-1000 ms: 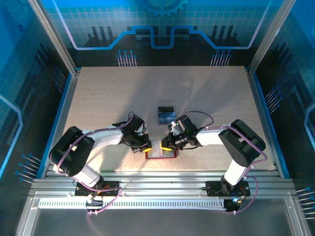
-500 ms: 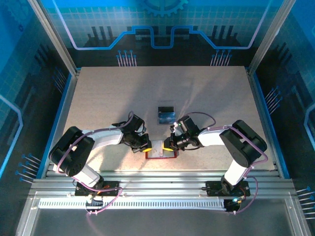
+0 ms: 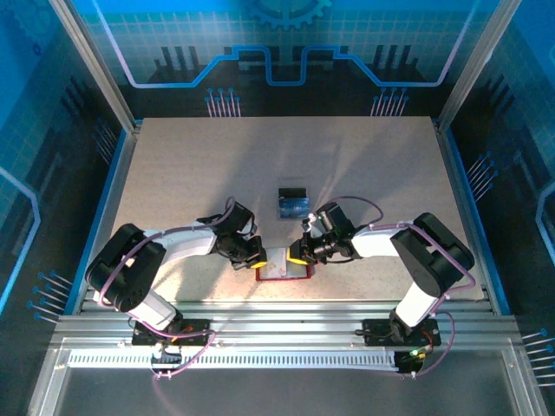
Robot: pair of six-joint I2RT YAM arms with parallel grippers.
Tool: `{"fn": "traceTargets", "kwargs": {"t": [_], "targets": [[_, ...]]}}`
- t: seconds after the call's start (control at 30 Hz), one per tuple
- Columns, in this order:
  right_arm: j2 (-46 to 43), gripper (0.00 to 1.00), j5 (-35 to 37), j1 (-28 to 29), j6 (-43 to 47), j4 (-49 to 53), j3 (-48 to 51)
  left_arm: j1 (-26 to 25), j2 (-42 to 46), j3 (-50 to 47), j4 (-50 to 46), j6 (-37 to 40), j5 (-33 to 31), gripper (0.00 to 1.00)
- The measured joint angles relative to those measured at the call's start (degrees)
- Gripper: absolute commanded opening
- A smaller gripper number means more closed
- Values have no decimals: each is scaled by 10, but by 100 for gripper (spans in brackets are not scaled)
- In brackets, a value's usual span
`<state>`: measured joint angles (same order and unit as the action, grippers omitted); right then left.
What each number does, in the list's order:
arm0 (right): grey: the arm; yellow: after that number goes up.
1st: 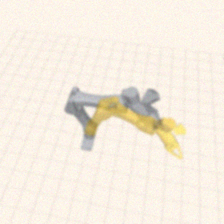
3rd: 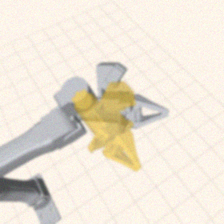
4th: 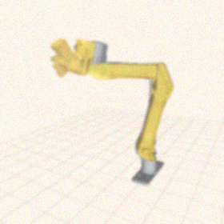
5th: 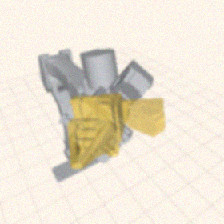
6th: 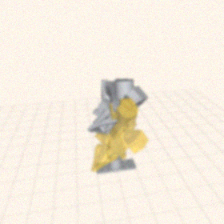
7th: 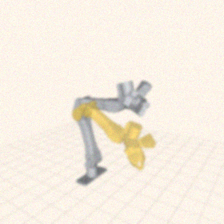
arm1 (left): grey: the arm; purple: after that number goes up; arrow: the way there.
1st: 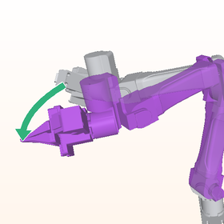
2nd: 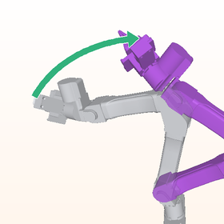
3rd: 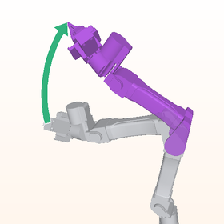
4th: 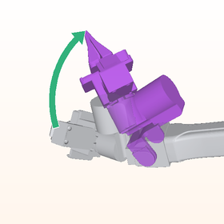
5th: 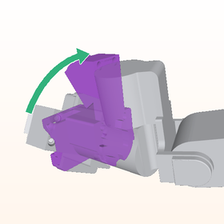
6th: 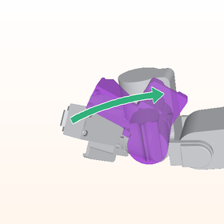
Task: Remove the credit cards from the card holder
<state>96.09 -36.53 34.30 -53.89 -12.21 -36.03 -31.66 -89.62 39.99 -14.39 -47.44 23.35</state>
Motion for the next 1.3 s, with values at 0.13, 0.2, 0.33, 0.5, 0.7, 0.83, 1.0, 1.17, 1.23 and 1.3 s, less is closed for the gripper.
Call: {"fn": "traceTargets", "kwargs": {"t": [0.13, 0.2, 0.33, 0.5, 0.7, 0.83, 1.0, 1.17, 1.23, 1.3], "targets": [[16, 18, -11, 0, -4, -15, 0, 0, 0, 0, 0, 0, 0, 7], [25, 18, -15, 1, -8, -24, 0, 0, 0, 0, 0, 0, 0, 7], [30, 17, -17, 1, -12, -34, 0, 0, 0, 0, 0, 0, 0, 7], [36, 16, -20, 2, -17, -47, 0, 0, 0, 0, 0, 0, 0, 7], [36, 16, -21, 3, -21, -51, 0, 0, 0, 0, 0, 0, 0, 7], [36, 14, -21, 7, -23, -53, 0, 0, 0, 0, 0, 0, 0, 7], [36, 14, -21, 7, -23, -53, 0, 0, 0, -1, 1, 0, 0, 7], [36, 14, -21, 7, -23, -52, 0, 0, 0, -1, 1, 0, 0, 7], [36, 14, -21, 8, -23, -53, 0, 0, 0, -1, 1, 0, 0, 7], [36, 14, -21, 9, -23, -53, 0, 0, 0, -1, 1, 0, 0, 7]]}}
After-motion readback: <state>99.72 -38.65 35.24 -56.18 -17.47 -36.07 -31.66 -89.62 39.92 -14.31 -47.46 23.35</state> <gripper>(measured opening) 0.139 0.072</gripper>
